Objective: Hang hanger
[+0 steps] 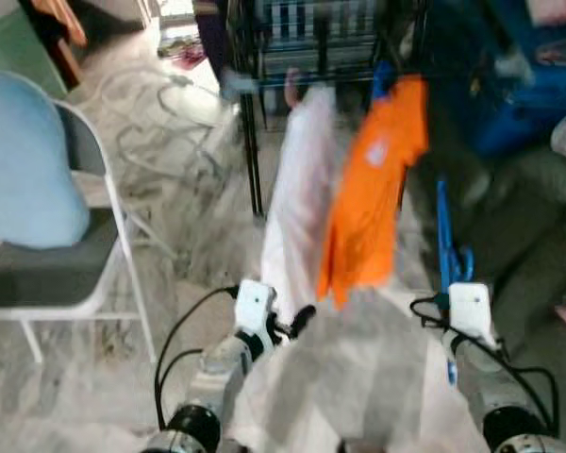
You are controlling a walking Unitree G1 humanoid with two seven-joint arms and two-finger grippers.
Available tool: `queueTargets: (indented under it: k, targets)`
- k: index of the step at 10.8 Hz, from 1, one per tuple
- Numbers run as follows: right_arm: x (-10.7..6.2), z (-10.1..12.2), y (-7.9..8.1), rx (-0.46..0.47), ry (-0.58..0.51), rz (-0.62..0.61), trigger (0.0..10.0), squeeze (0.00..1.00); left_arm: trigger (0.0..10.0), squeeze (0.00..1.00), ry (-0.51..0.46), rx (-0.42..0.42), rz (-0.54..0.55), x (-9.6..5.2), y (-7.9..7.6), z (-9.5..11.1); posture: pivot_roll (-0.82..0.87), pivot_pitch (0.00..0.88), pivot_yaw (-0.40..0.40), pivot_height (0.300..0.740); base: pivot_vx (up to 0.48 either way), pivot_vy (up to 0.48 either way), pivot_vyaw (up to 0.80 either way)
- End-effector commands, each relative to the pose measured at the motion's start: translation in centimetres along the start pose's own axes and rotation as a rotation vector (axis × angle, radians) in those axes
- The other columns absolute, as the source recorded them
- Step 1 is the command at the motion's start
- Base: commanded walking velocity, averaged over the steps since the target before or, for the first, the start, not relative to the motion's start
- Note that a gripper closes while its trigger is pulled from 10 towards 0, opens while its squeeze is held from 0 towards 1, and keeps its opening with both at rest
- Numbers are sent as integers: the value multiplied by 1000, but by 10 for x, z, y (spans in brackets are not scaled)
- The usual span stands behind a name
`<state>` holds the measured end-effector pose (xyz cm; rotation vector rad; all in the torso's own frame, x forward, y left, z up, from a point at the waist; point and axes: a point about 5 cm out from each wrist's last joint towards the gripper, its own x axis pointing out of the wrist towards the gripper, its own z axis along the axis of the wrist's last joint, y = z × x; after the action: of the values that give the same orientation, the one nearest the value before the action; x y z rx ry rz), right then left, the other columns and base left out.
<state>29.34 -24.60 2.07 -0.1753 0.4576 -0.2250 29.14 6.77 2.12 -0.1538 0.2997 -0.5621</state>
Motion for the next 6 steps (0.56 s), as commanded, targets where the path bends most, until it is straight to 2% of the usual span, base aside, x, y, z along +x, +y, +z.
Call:
queueTargets:
  k: [1,3,6]
  targets:
    - [-1,-1,14,10,6,35,10000,0,10000,0,28,-1,46,-8,11,-8,-78,164,58,740,0,-319,0]
    - [-1,-2,16,10,6,41,10000,0,10000,0,15,-16,49,-8,12,-6,-76,165,60,740,0,-420,0]
    - [-2,-3,17,6,9,47,10000,0,10000,0,14,-16,48,-9,11,-7,-79,167,57,740,262,-398,0]
